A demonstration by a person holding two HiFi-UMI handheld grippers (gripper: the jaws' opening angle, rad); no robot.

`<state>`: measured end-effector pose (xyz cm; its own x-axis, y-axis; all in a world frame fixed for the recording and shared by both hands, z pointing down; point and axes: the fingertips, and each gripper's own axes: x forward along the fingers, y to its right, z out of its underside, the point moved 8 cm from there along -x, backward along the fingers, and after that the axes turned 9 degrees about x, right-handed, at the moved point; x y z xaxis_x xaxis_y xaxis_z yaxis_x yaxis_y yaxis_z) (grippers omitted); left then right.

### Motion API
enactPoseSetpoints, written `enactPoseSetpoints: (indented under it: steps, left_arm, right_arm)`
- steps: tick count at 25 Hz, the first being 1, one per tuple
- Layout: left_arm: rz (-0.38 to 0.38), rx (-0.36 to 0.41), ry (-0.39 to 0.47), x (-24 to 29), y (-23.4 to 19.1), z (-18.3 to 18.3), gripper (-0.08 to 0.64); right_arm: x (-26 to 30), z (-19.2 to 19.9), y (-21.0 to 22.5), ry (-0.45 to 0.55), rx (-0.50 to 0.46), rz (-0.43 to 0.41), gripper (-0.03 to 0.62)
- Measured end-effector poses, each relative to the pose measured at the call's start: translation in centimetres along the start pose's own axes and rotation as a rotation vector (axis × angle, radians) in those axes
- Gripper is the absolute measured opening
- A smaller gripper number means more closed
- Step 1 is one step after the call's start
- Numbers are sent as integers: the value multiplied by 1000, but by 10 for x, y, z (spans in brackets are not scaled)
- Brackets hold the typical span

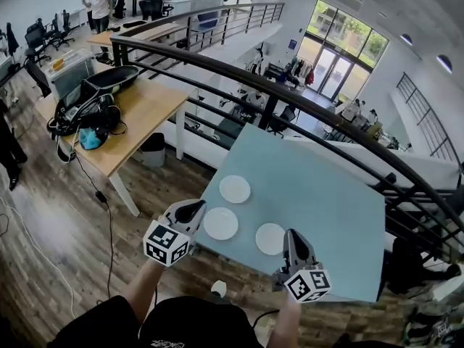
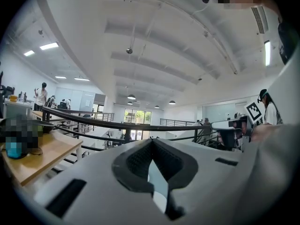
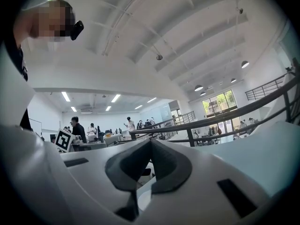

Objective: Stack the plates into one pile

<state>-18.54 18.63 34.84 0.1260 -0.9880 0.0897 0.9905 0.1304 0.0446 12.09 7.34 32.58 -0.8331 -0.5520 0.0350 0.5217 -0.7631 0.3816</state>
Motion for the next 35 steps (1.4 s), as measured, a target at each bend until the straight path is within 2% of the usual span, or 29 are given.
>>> enactPoseSetpoints:
  steps: [8, 15, 21, 26, 35]
  left_arm:
    - [-29, -20, -17, 65, 6, 1, 9]
    - [-36, -30, -60, 123, 17, 10, 8]
    - [-42, -38, -107, 148, 30, 24, 8]
    - [-16, -94, -171, 160, 34, 46, 8]
    - [65, -138, -366, 164, 15, 119, 8]
  right_arm:
    - [41, -20, 66, -51, -12, -29, 6]
    - [66, -14, 128, -97, 42, -49, 6]
    - [82, -7, 158, -146, 52, -78, 6]
    - [90, 13, 169, -218, 93, -86, 6]
    - [133, 92, 152, -393, 212, -118, 6]
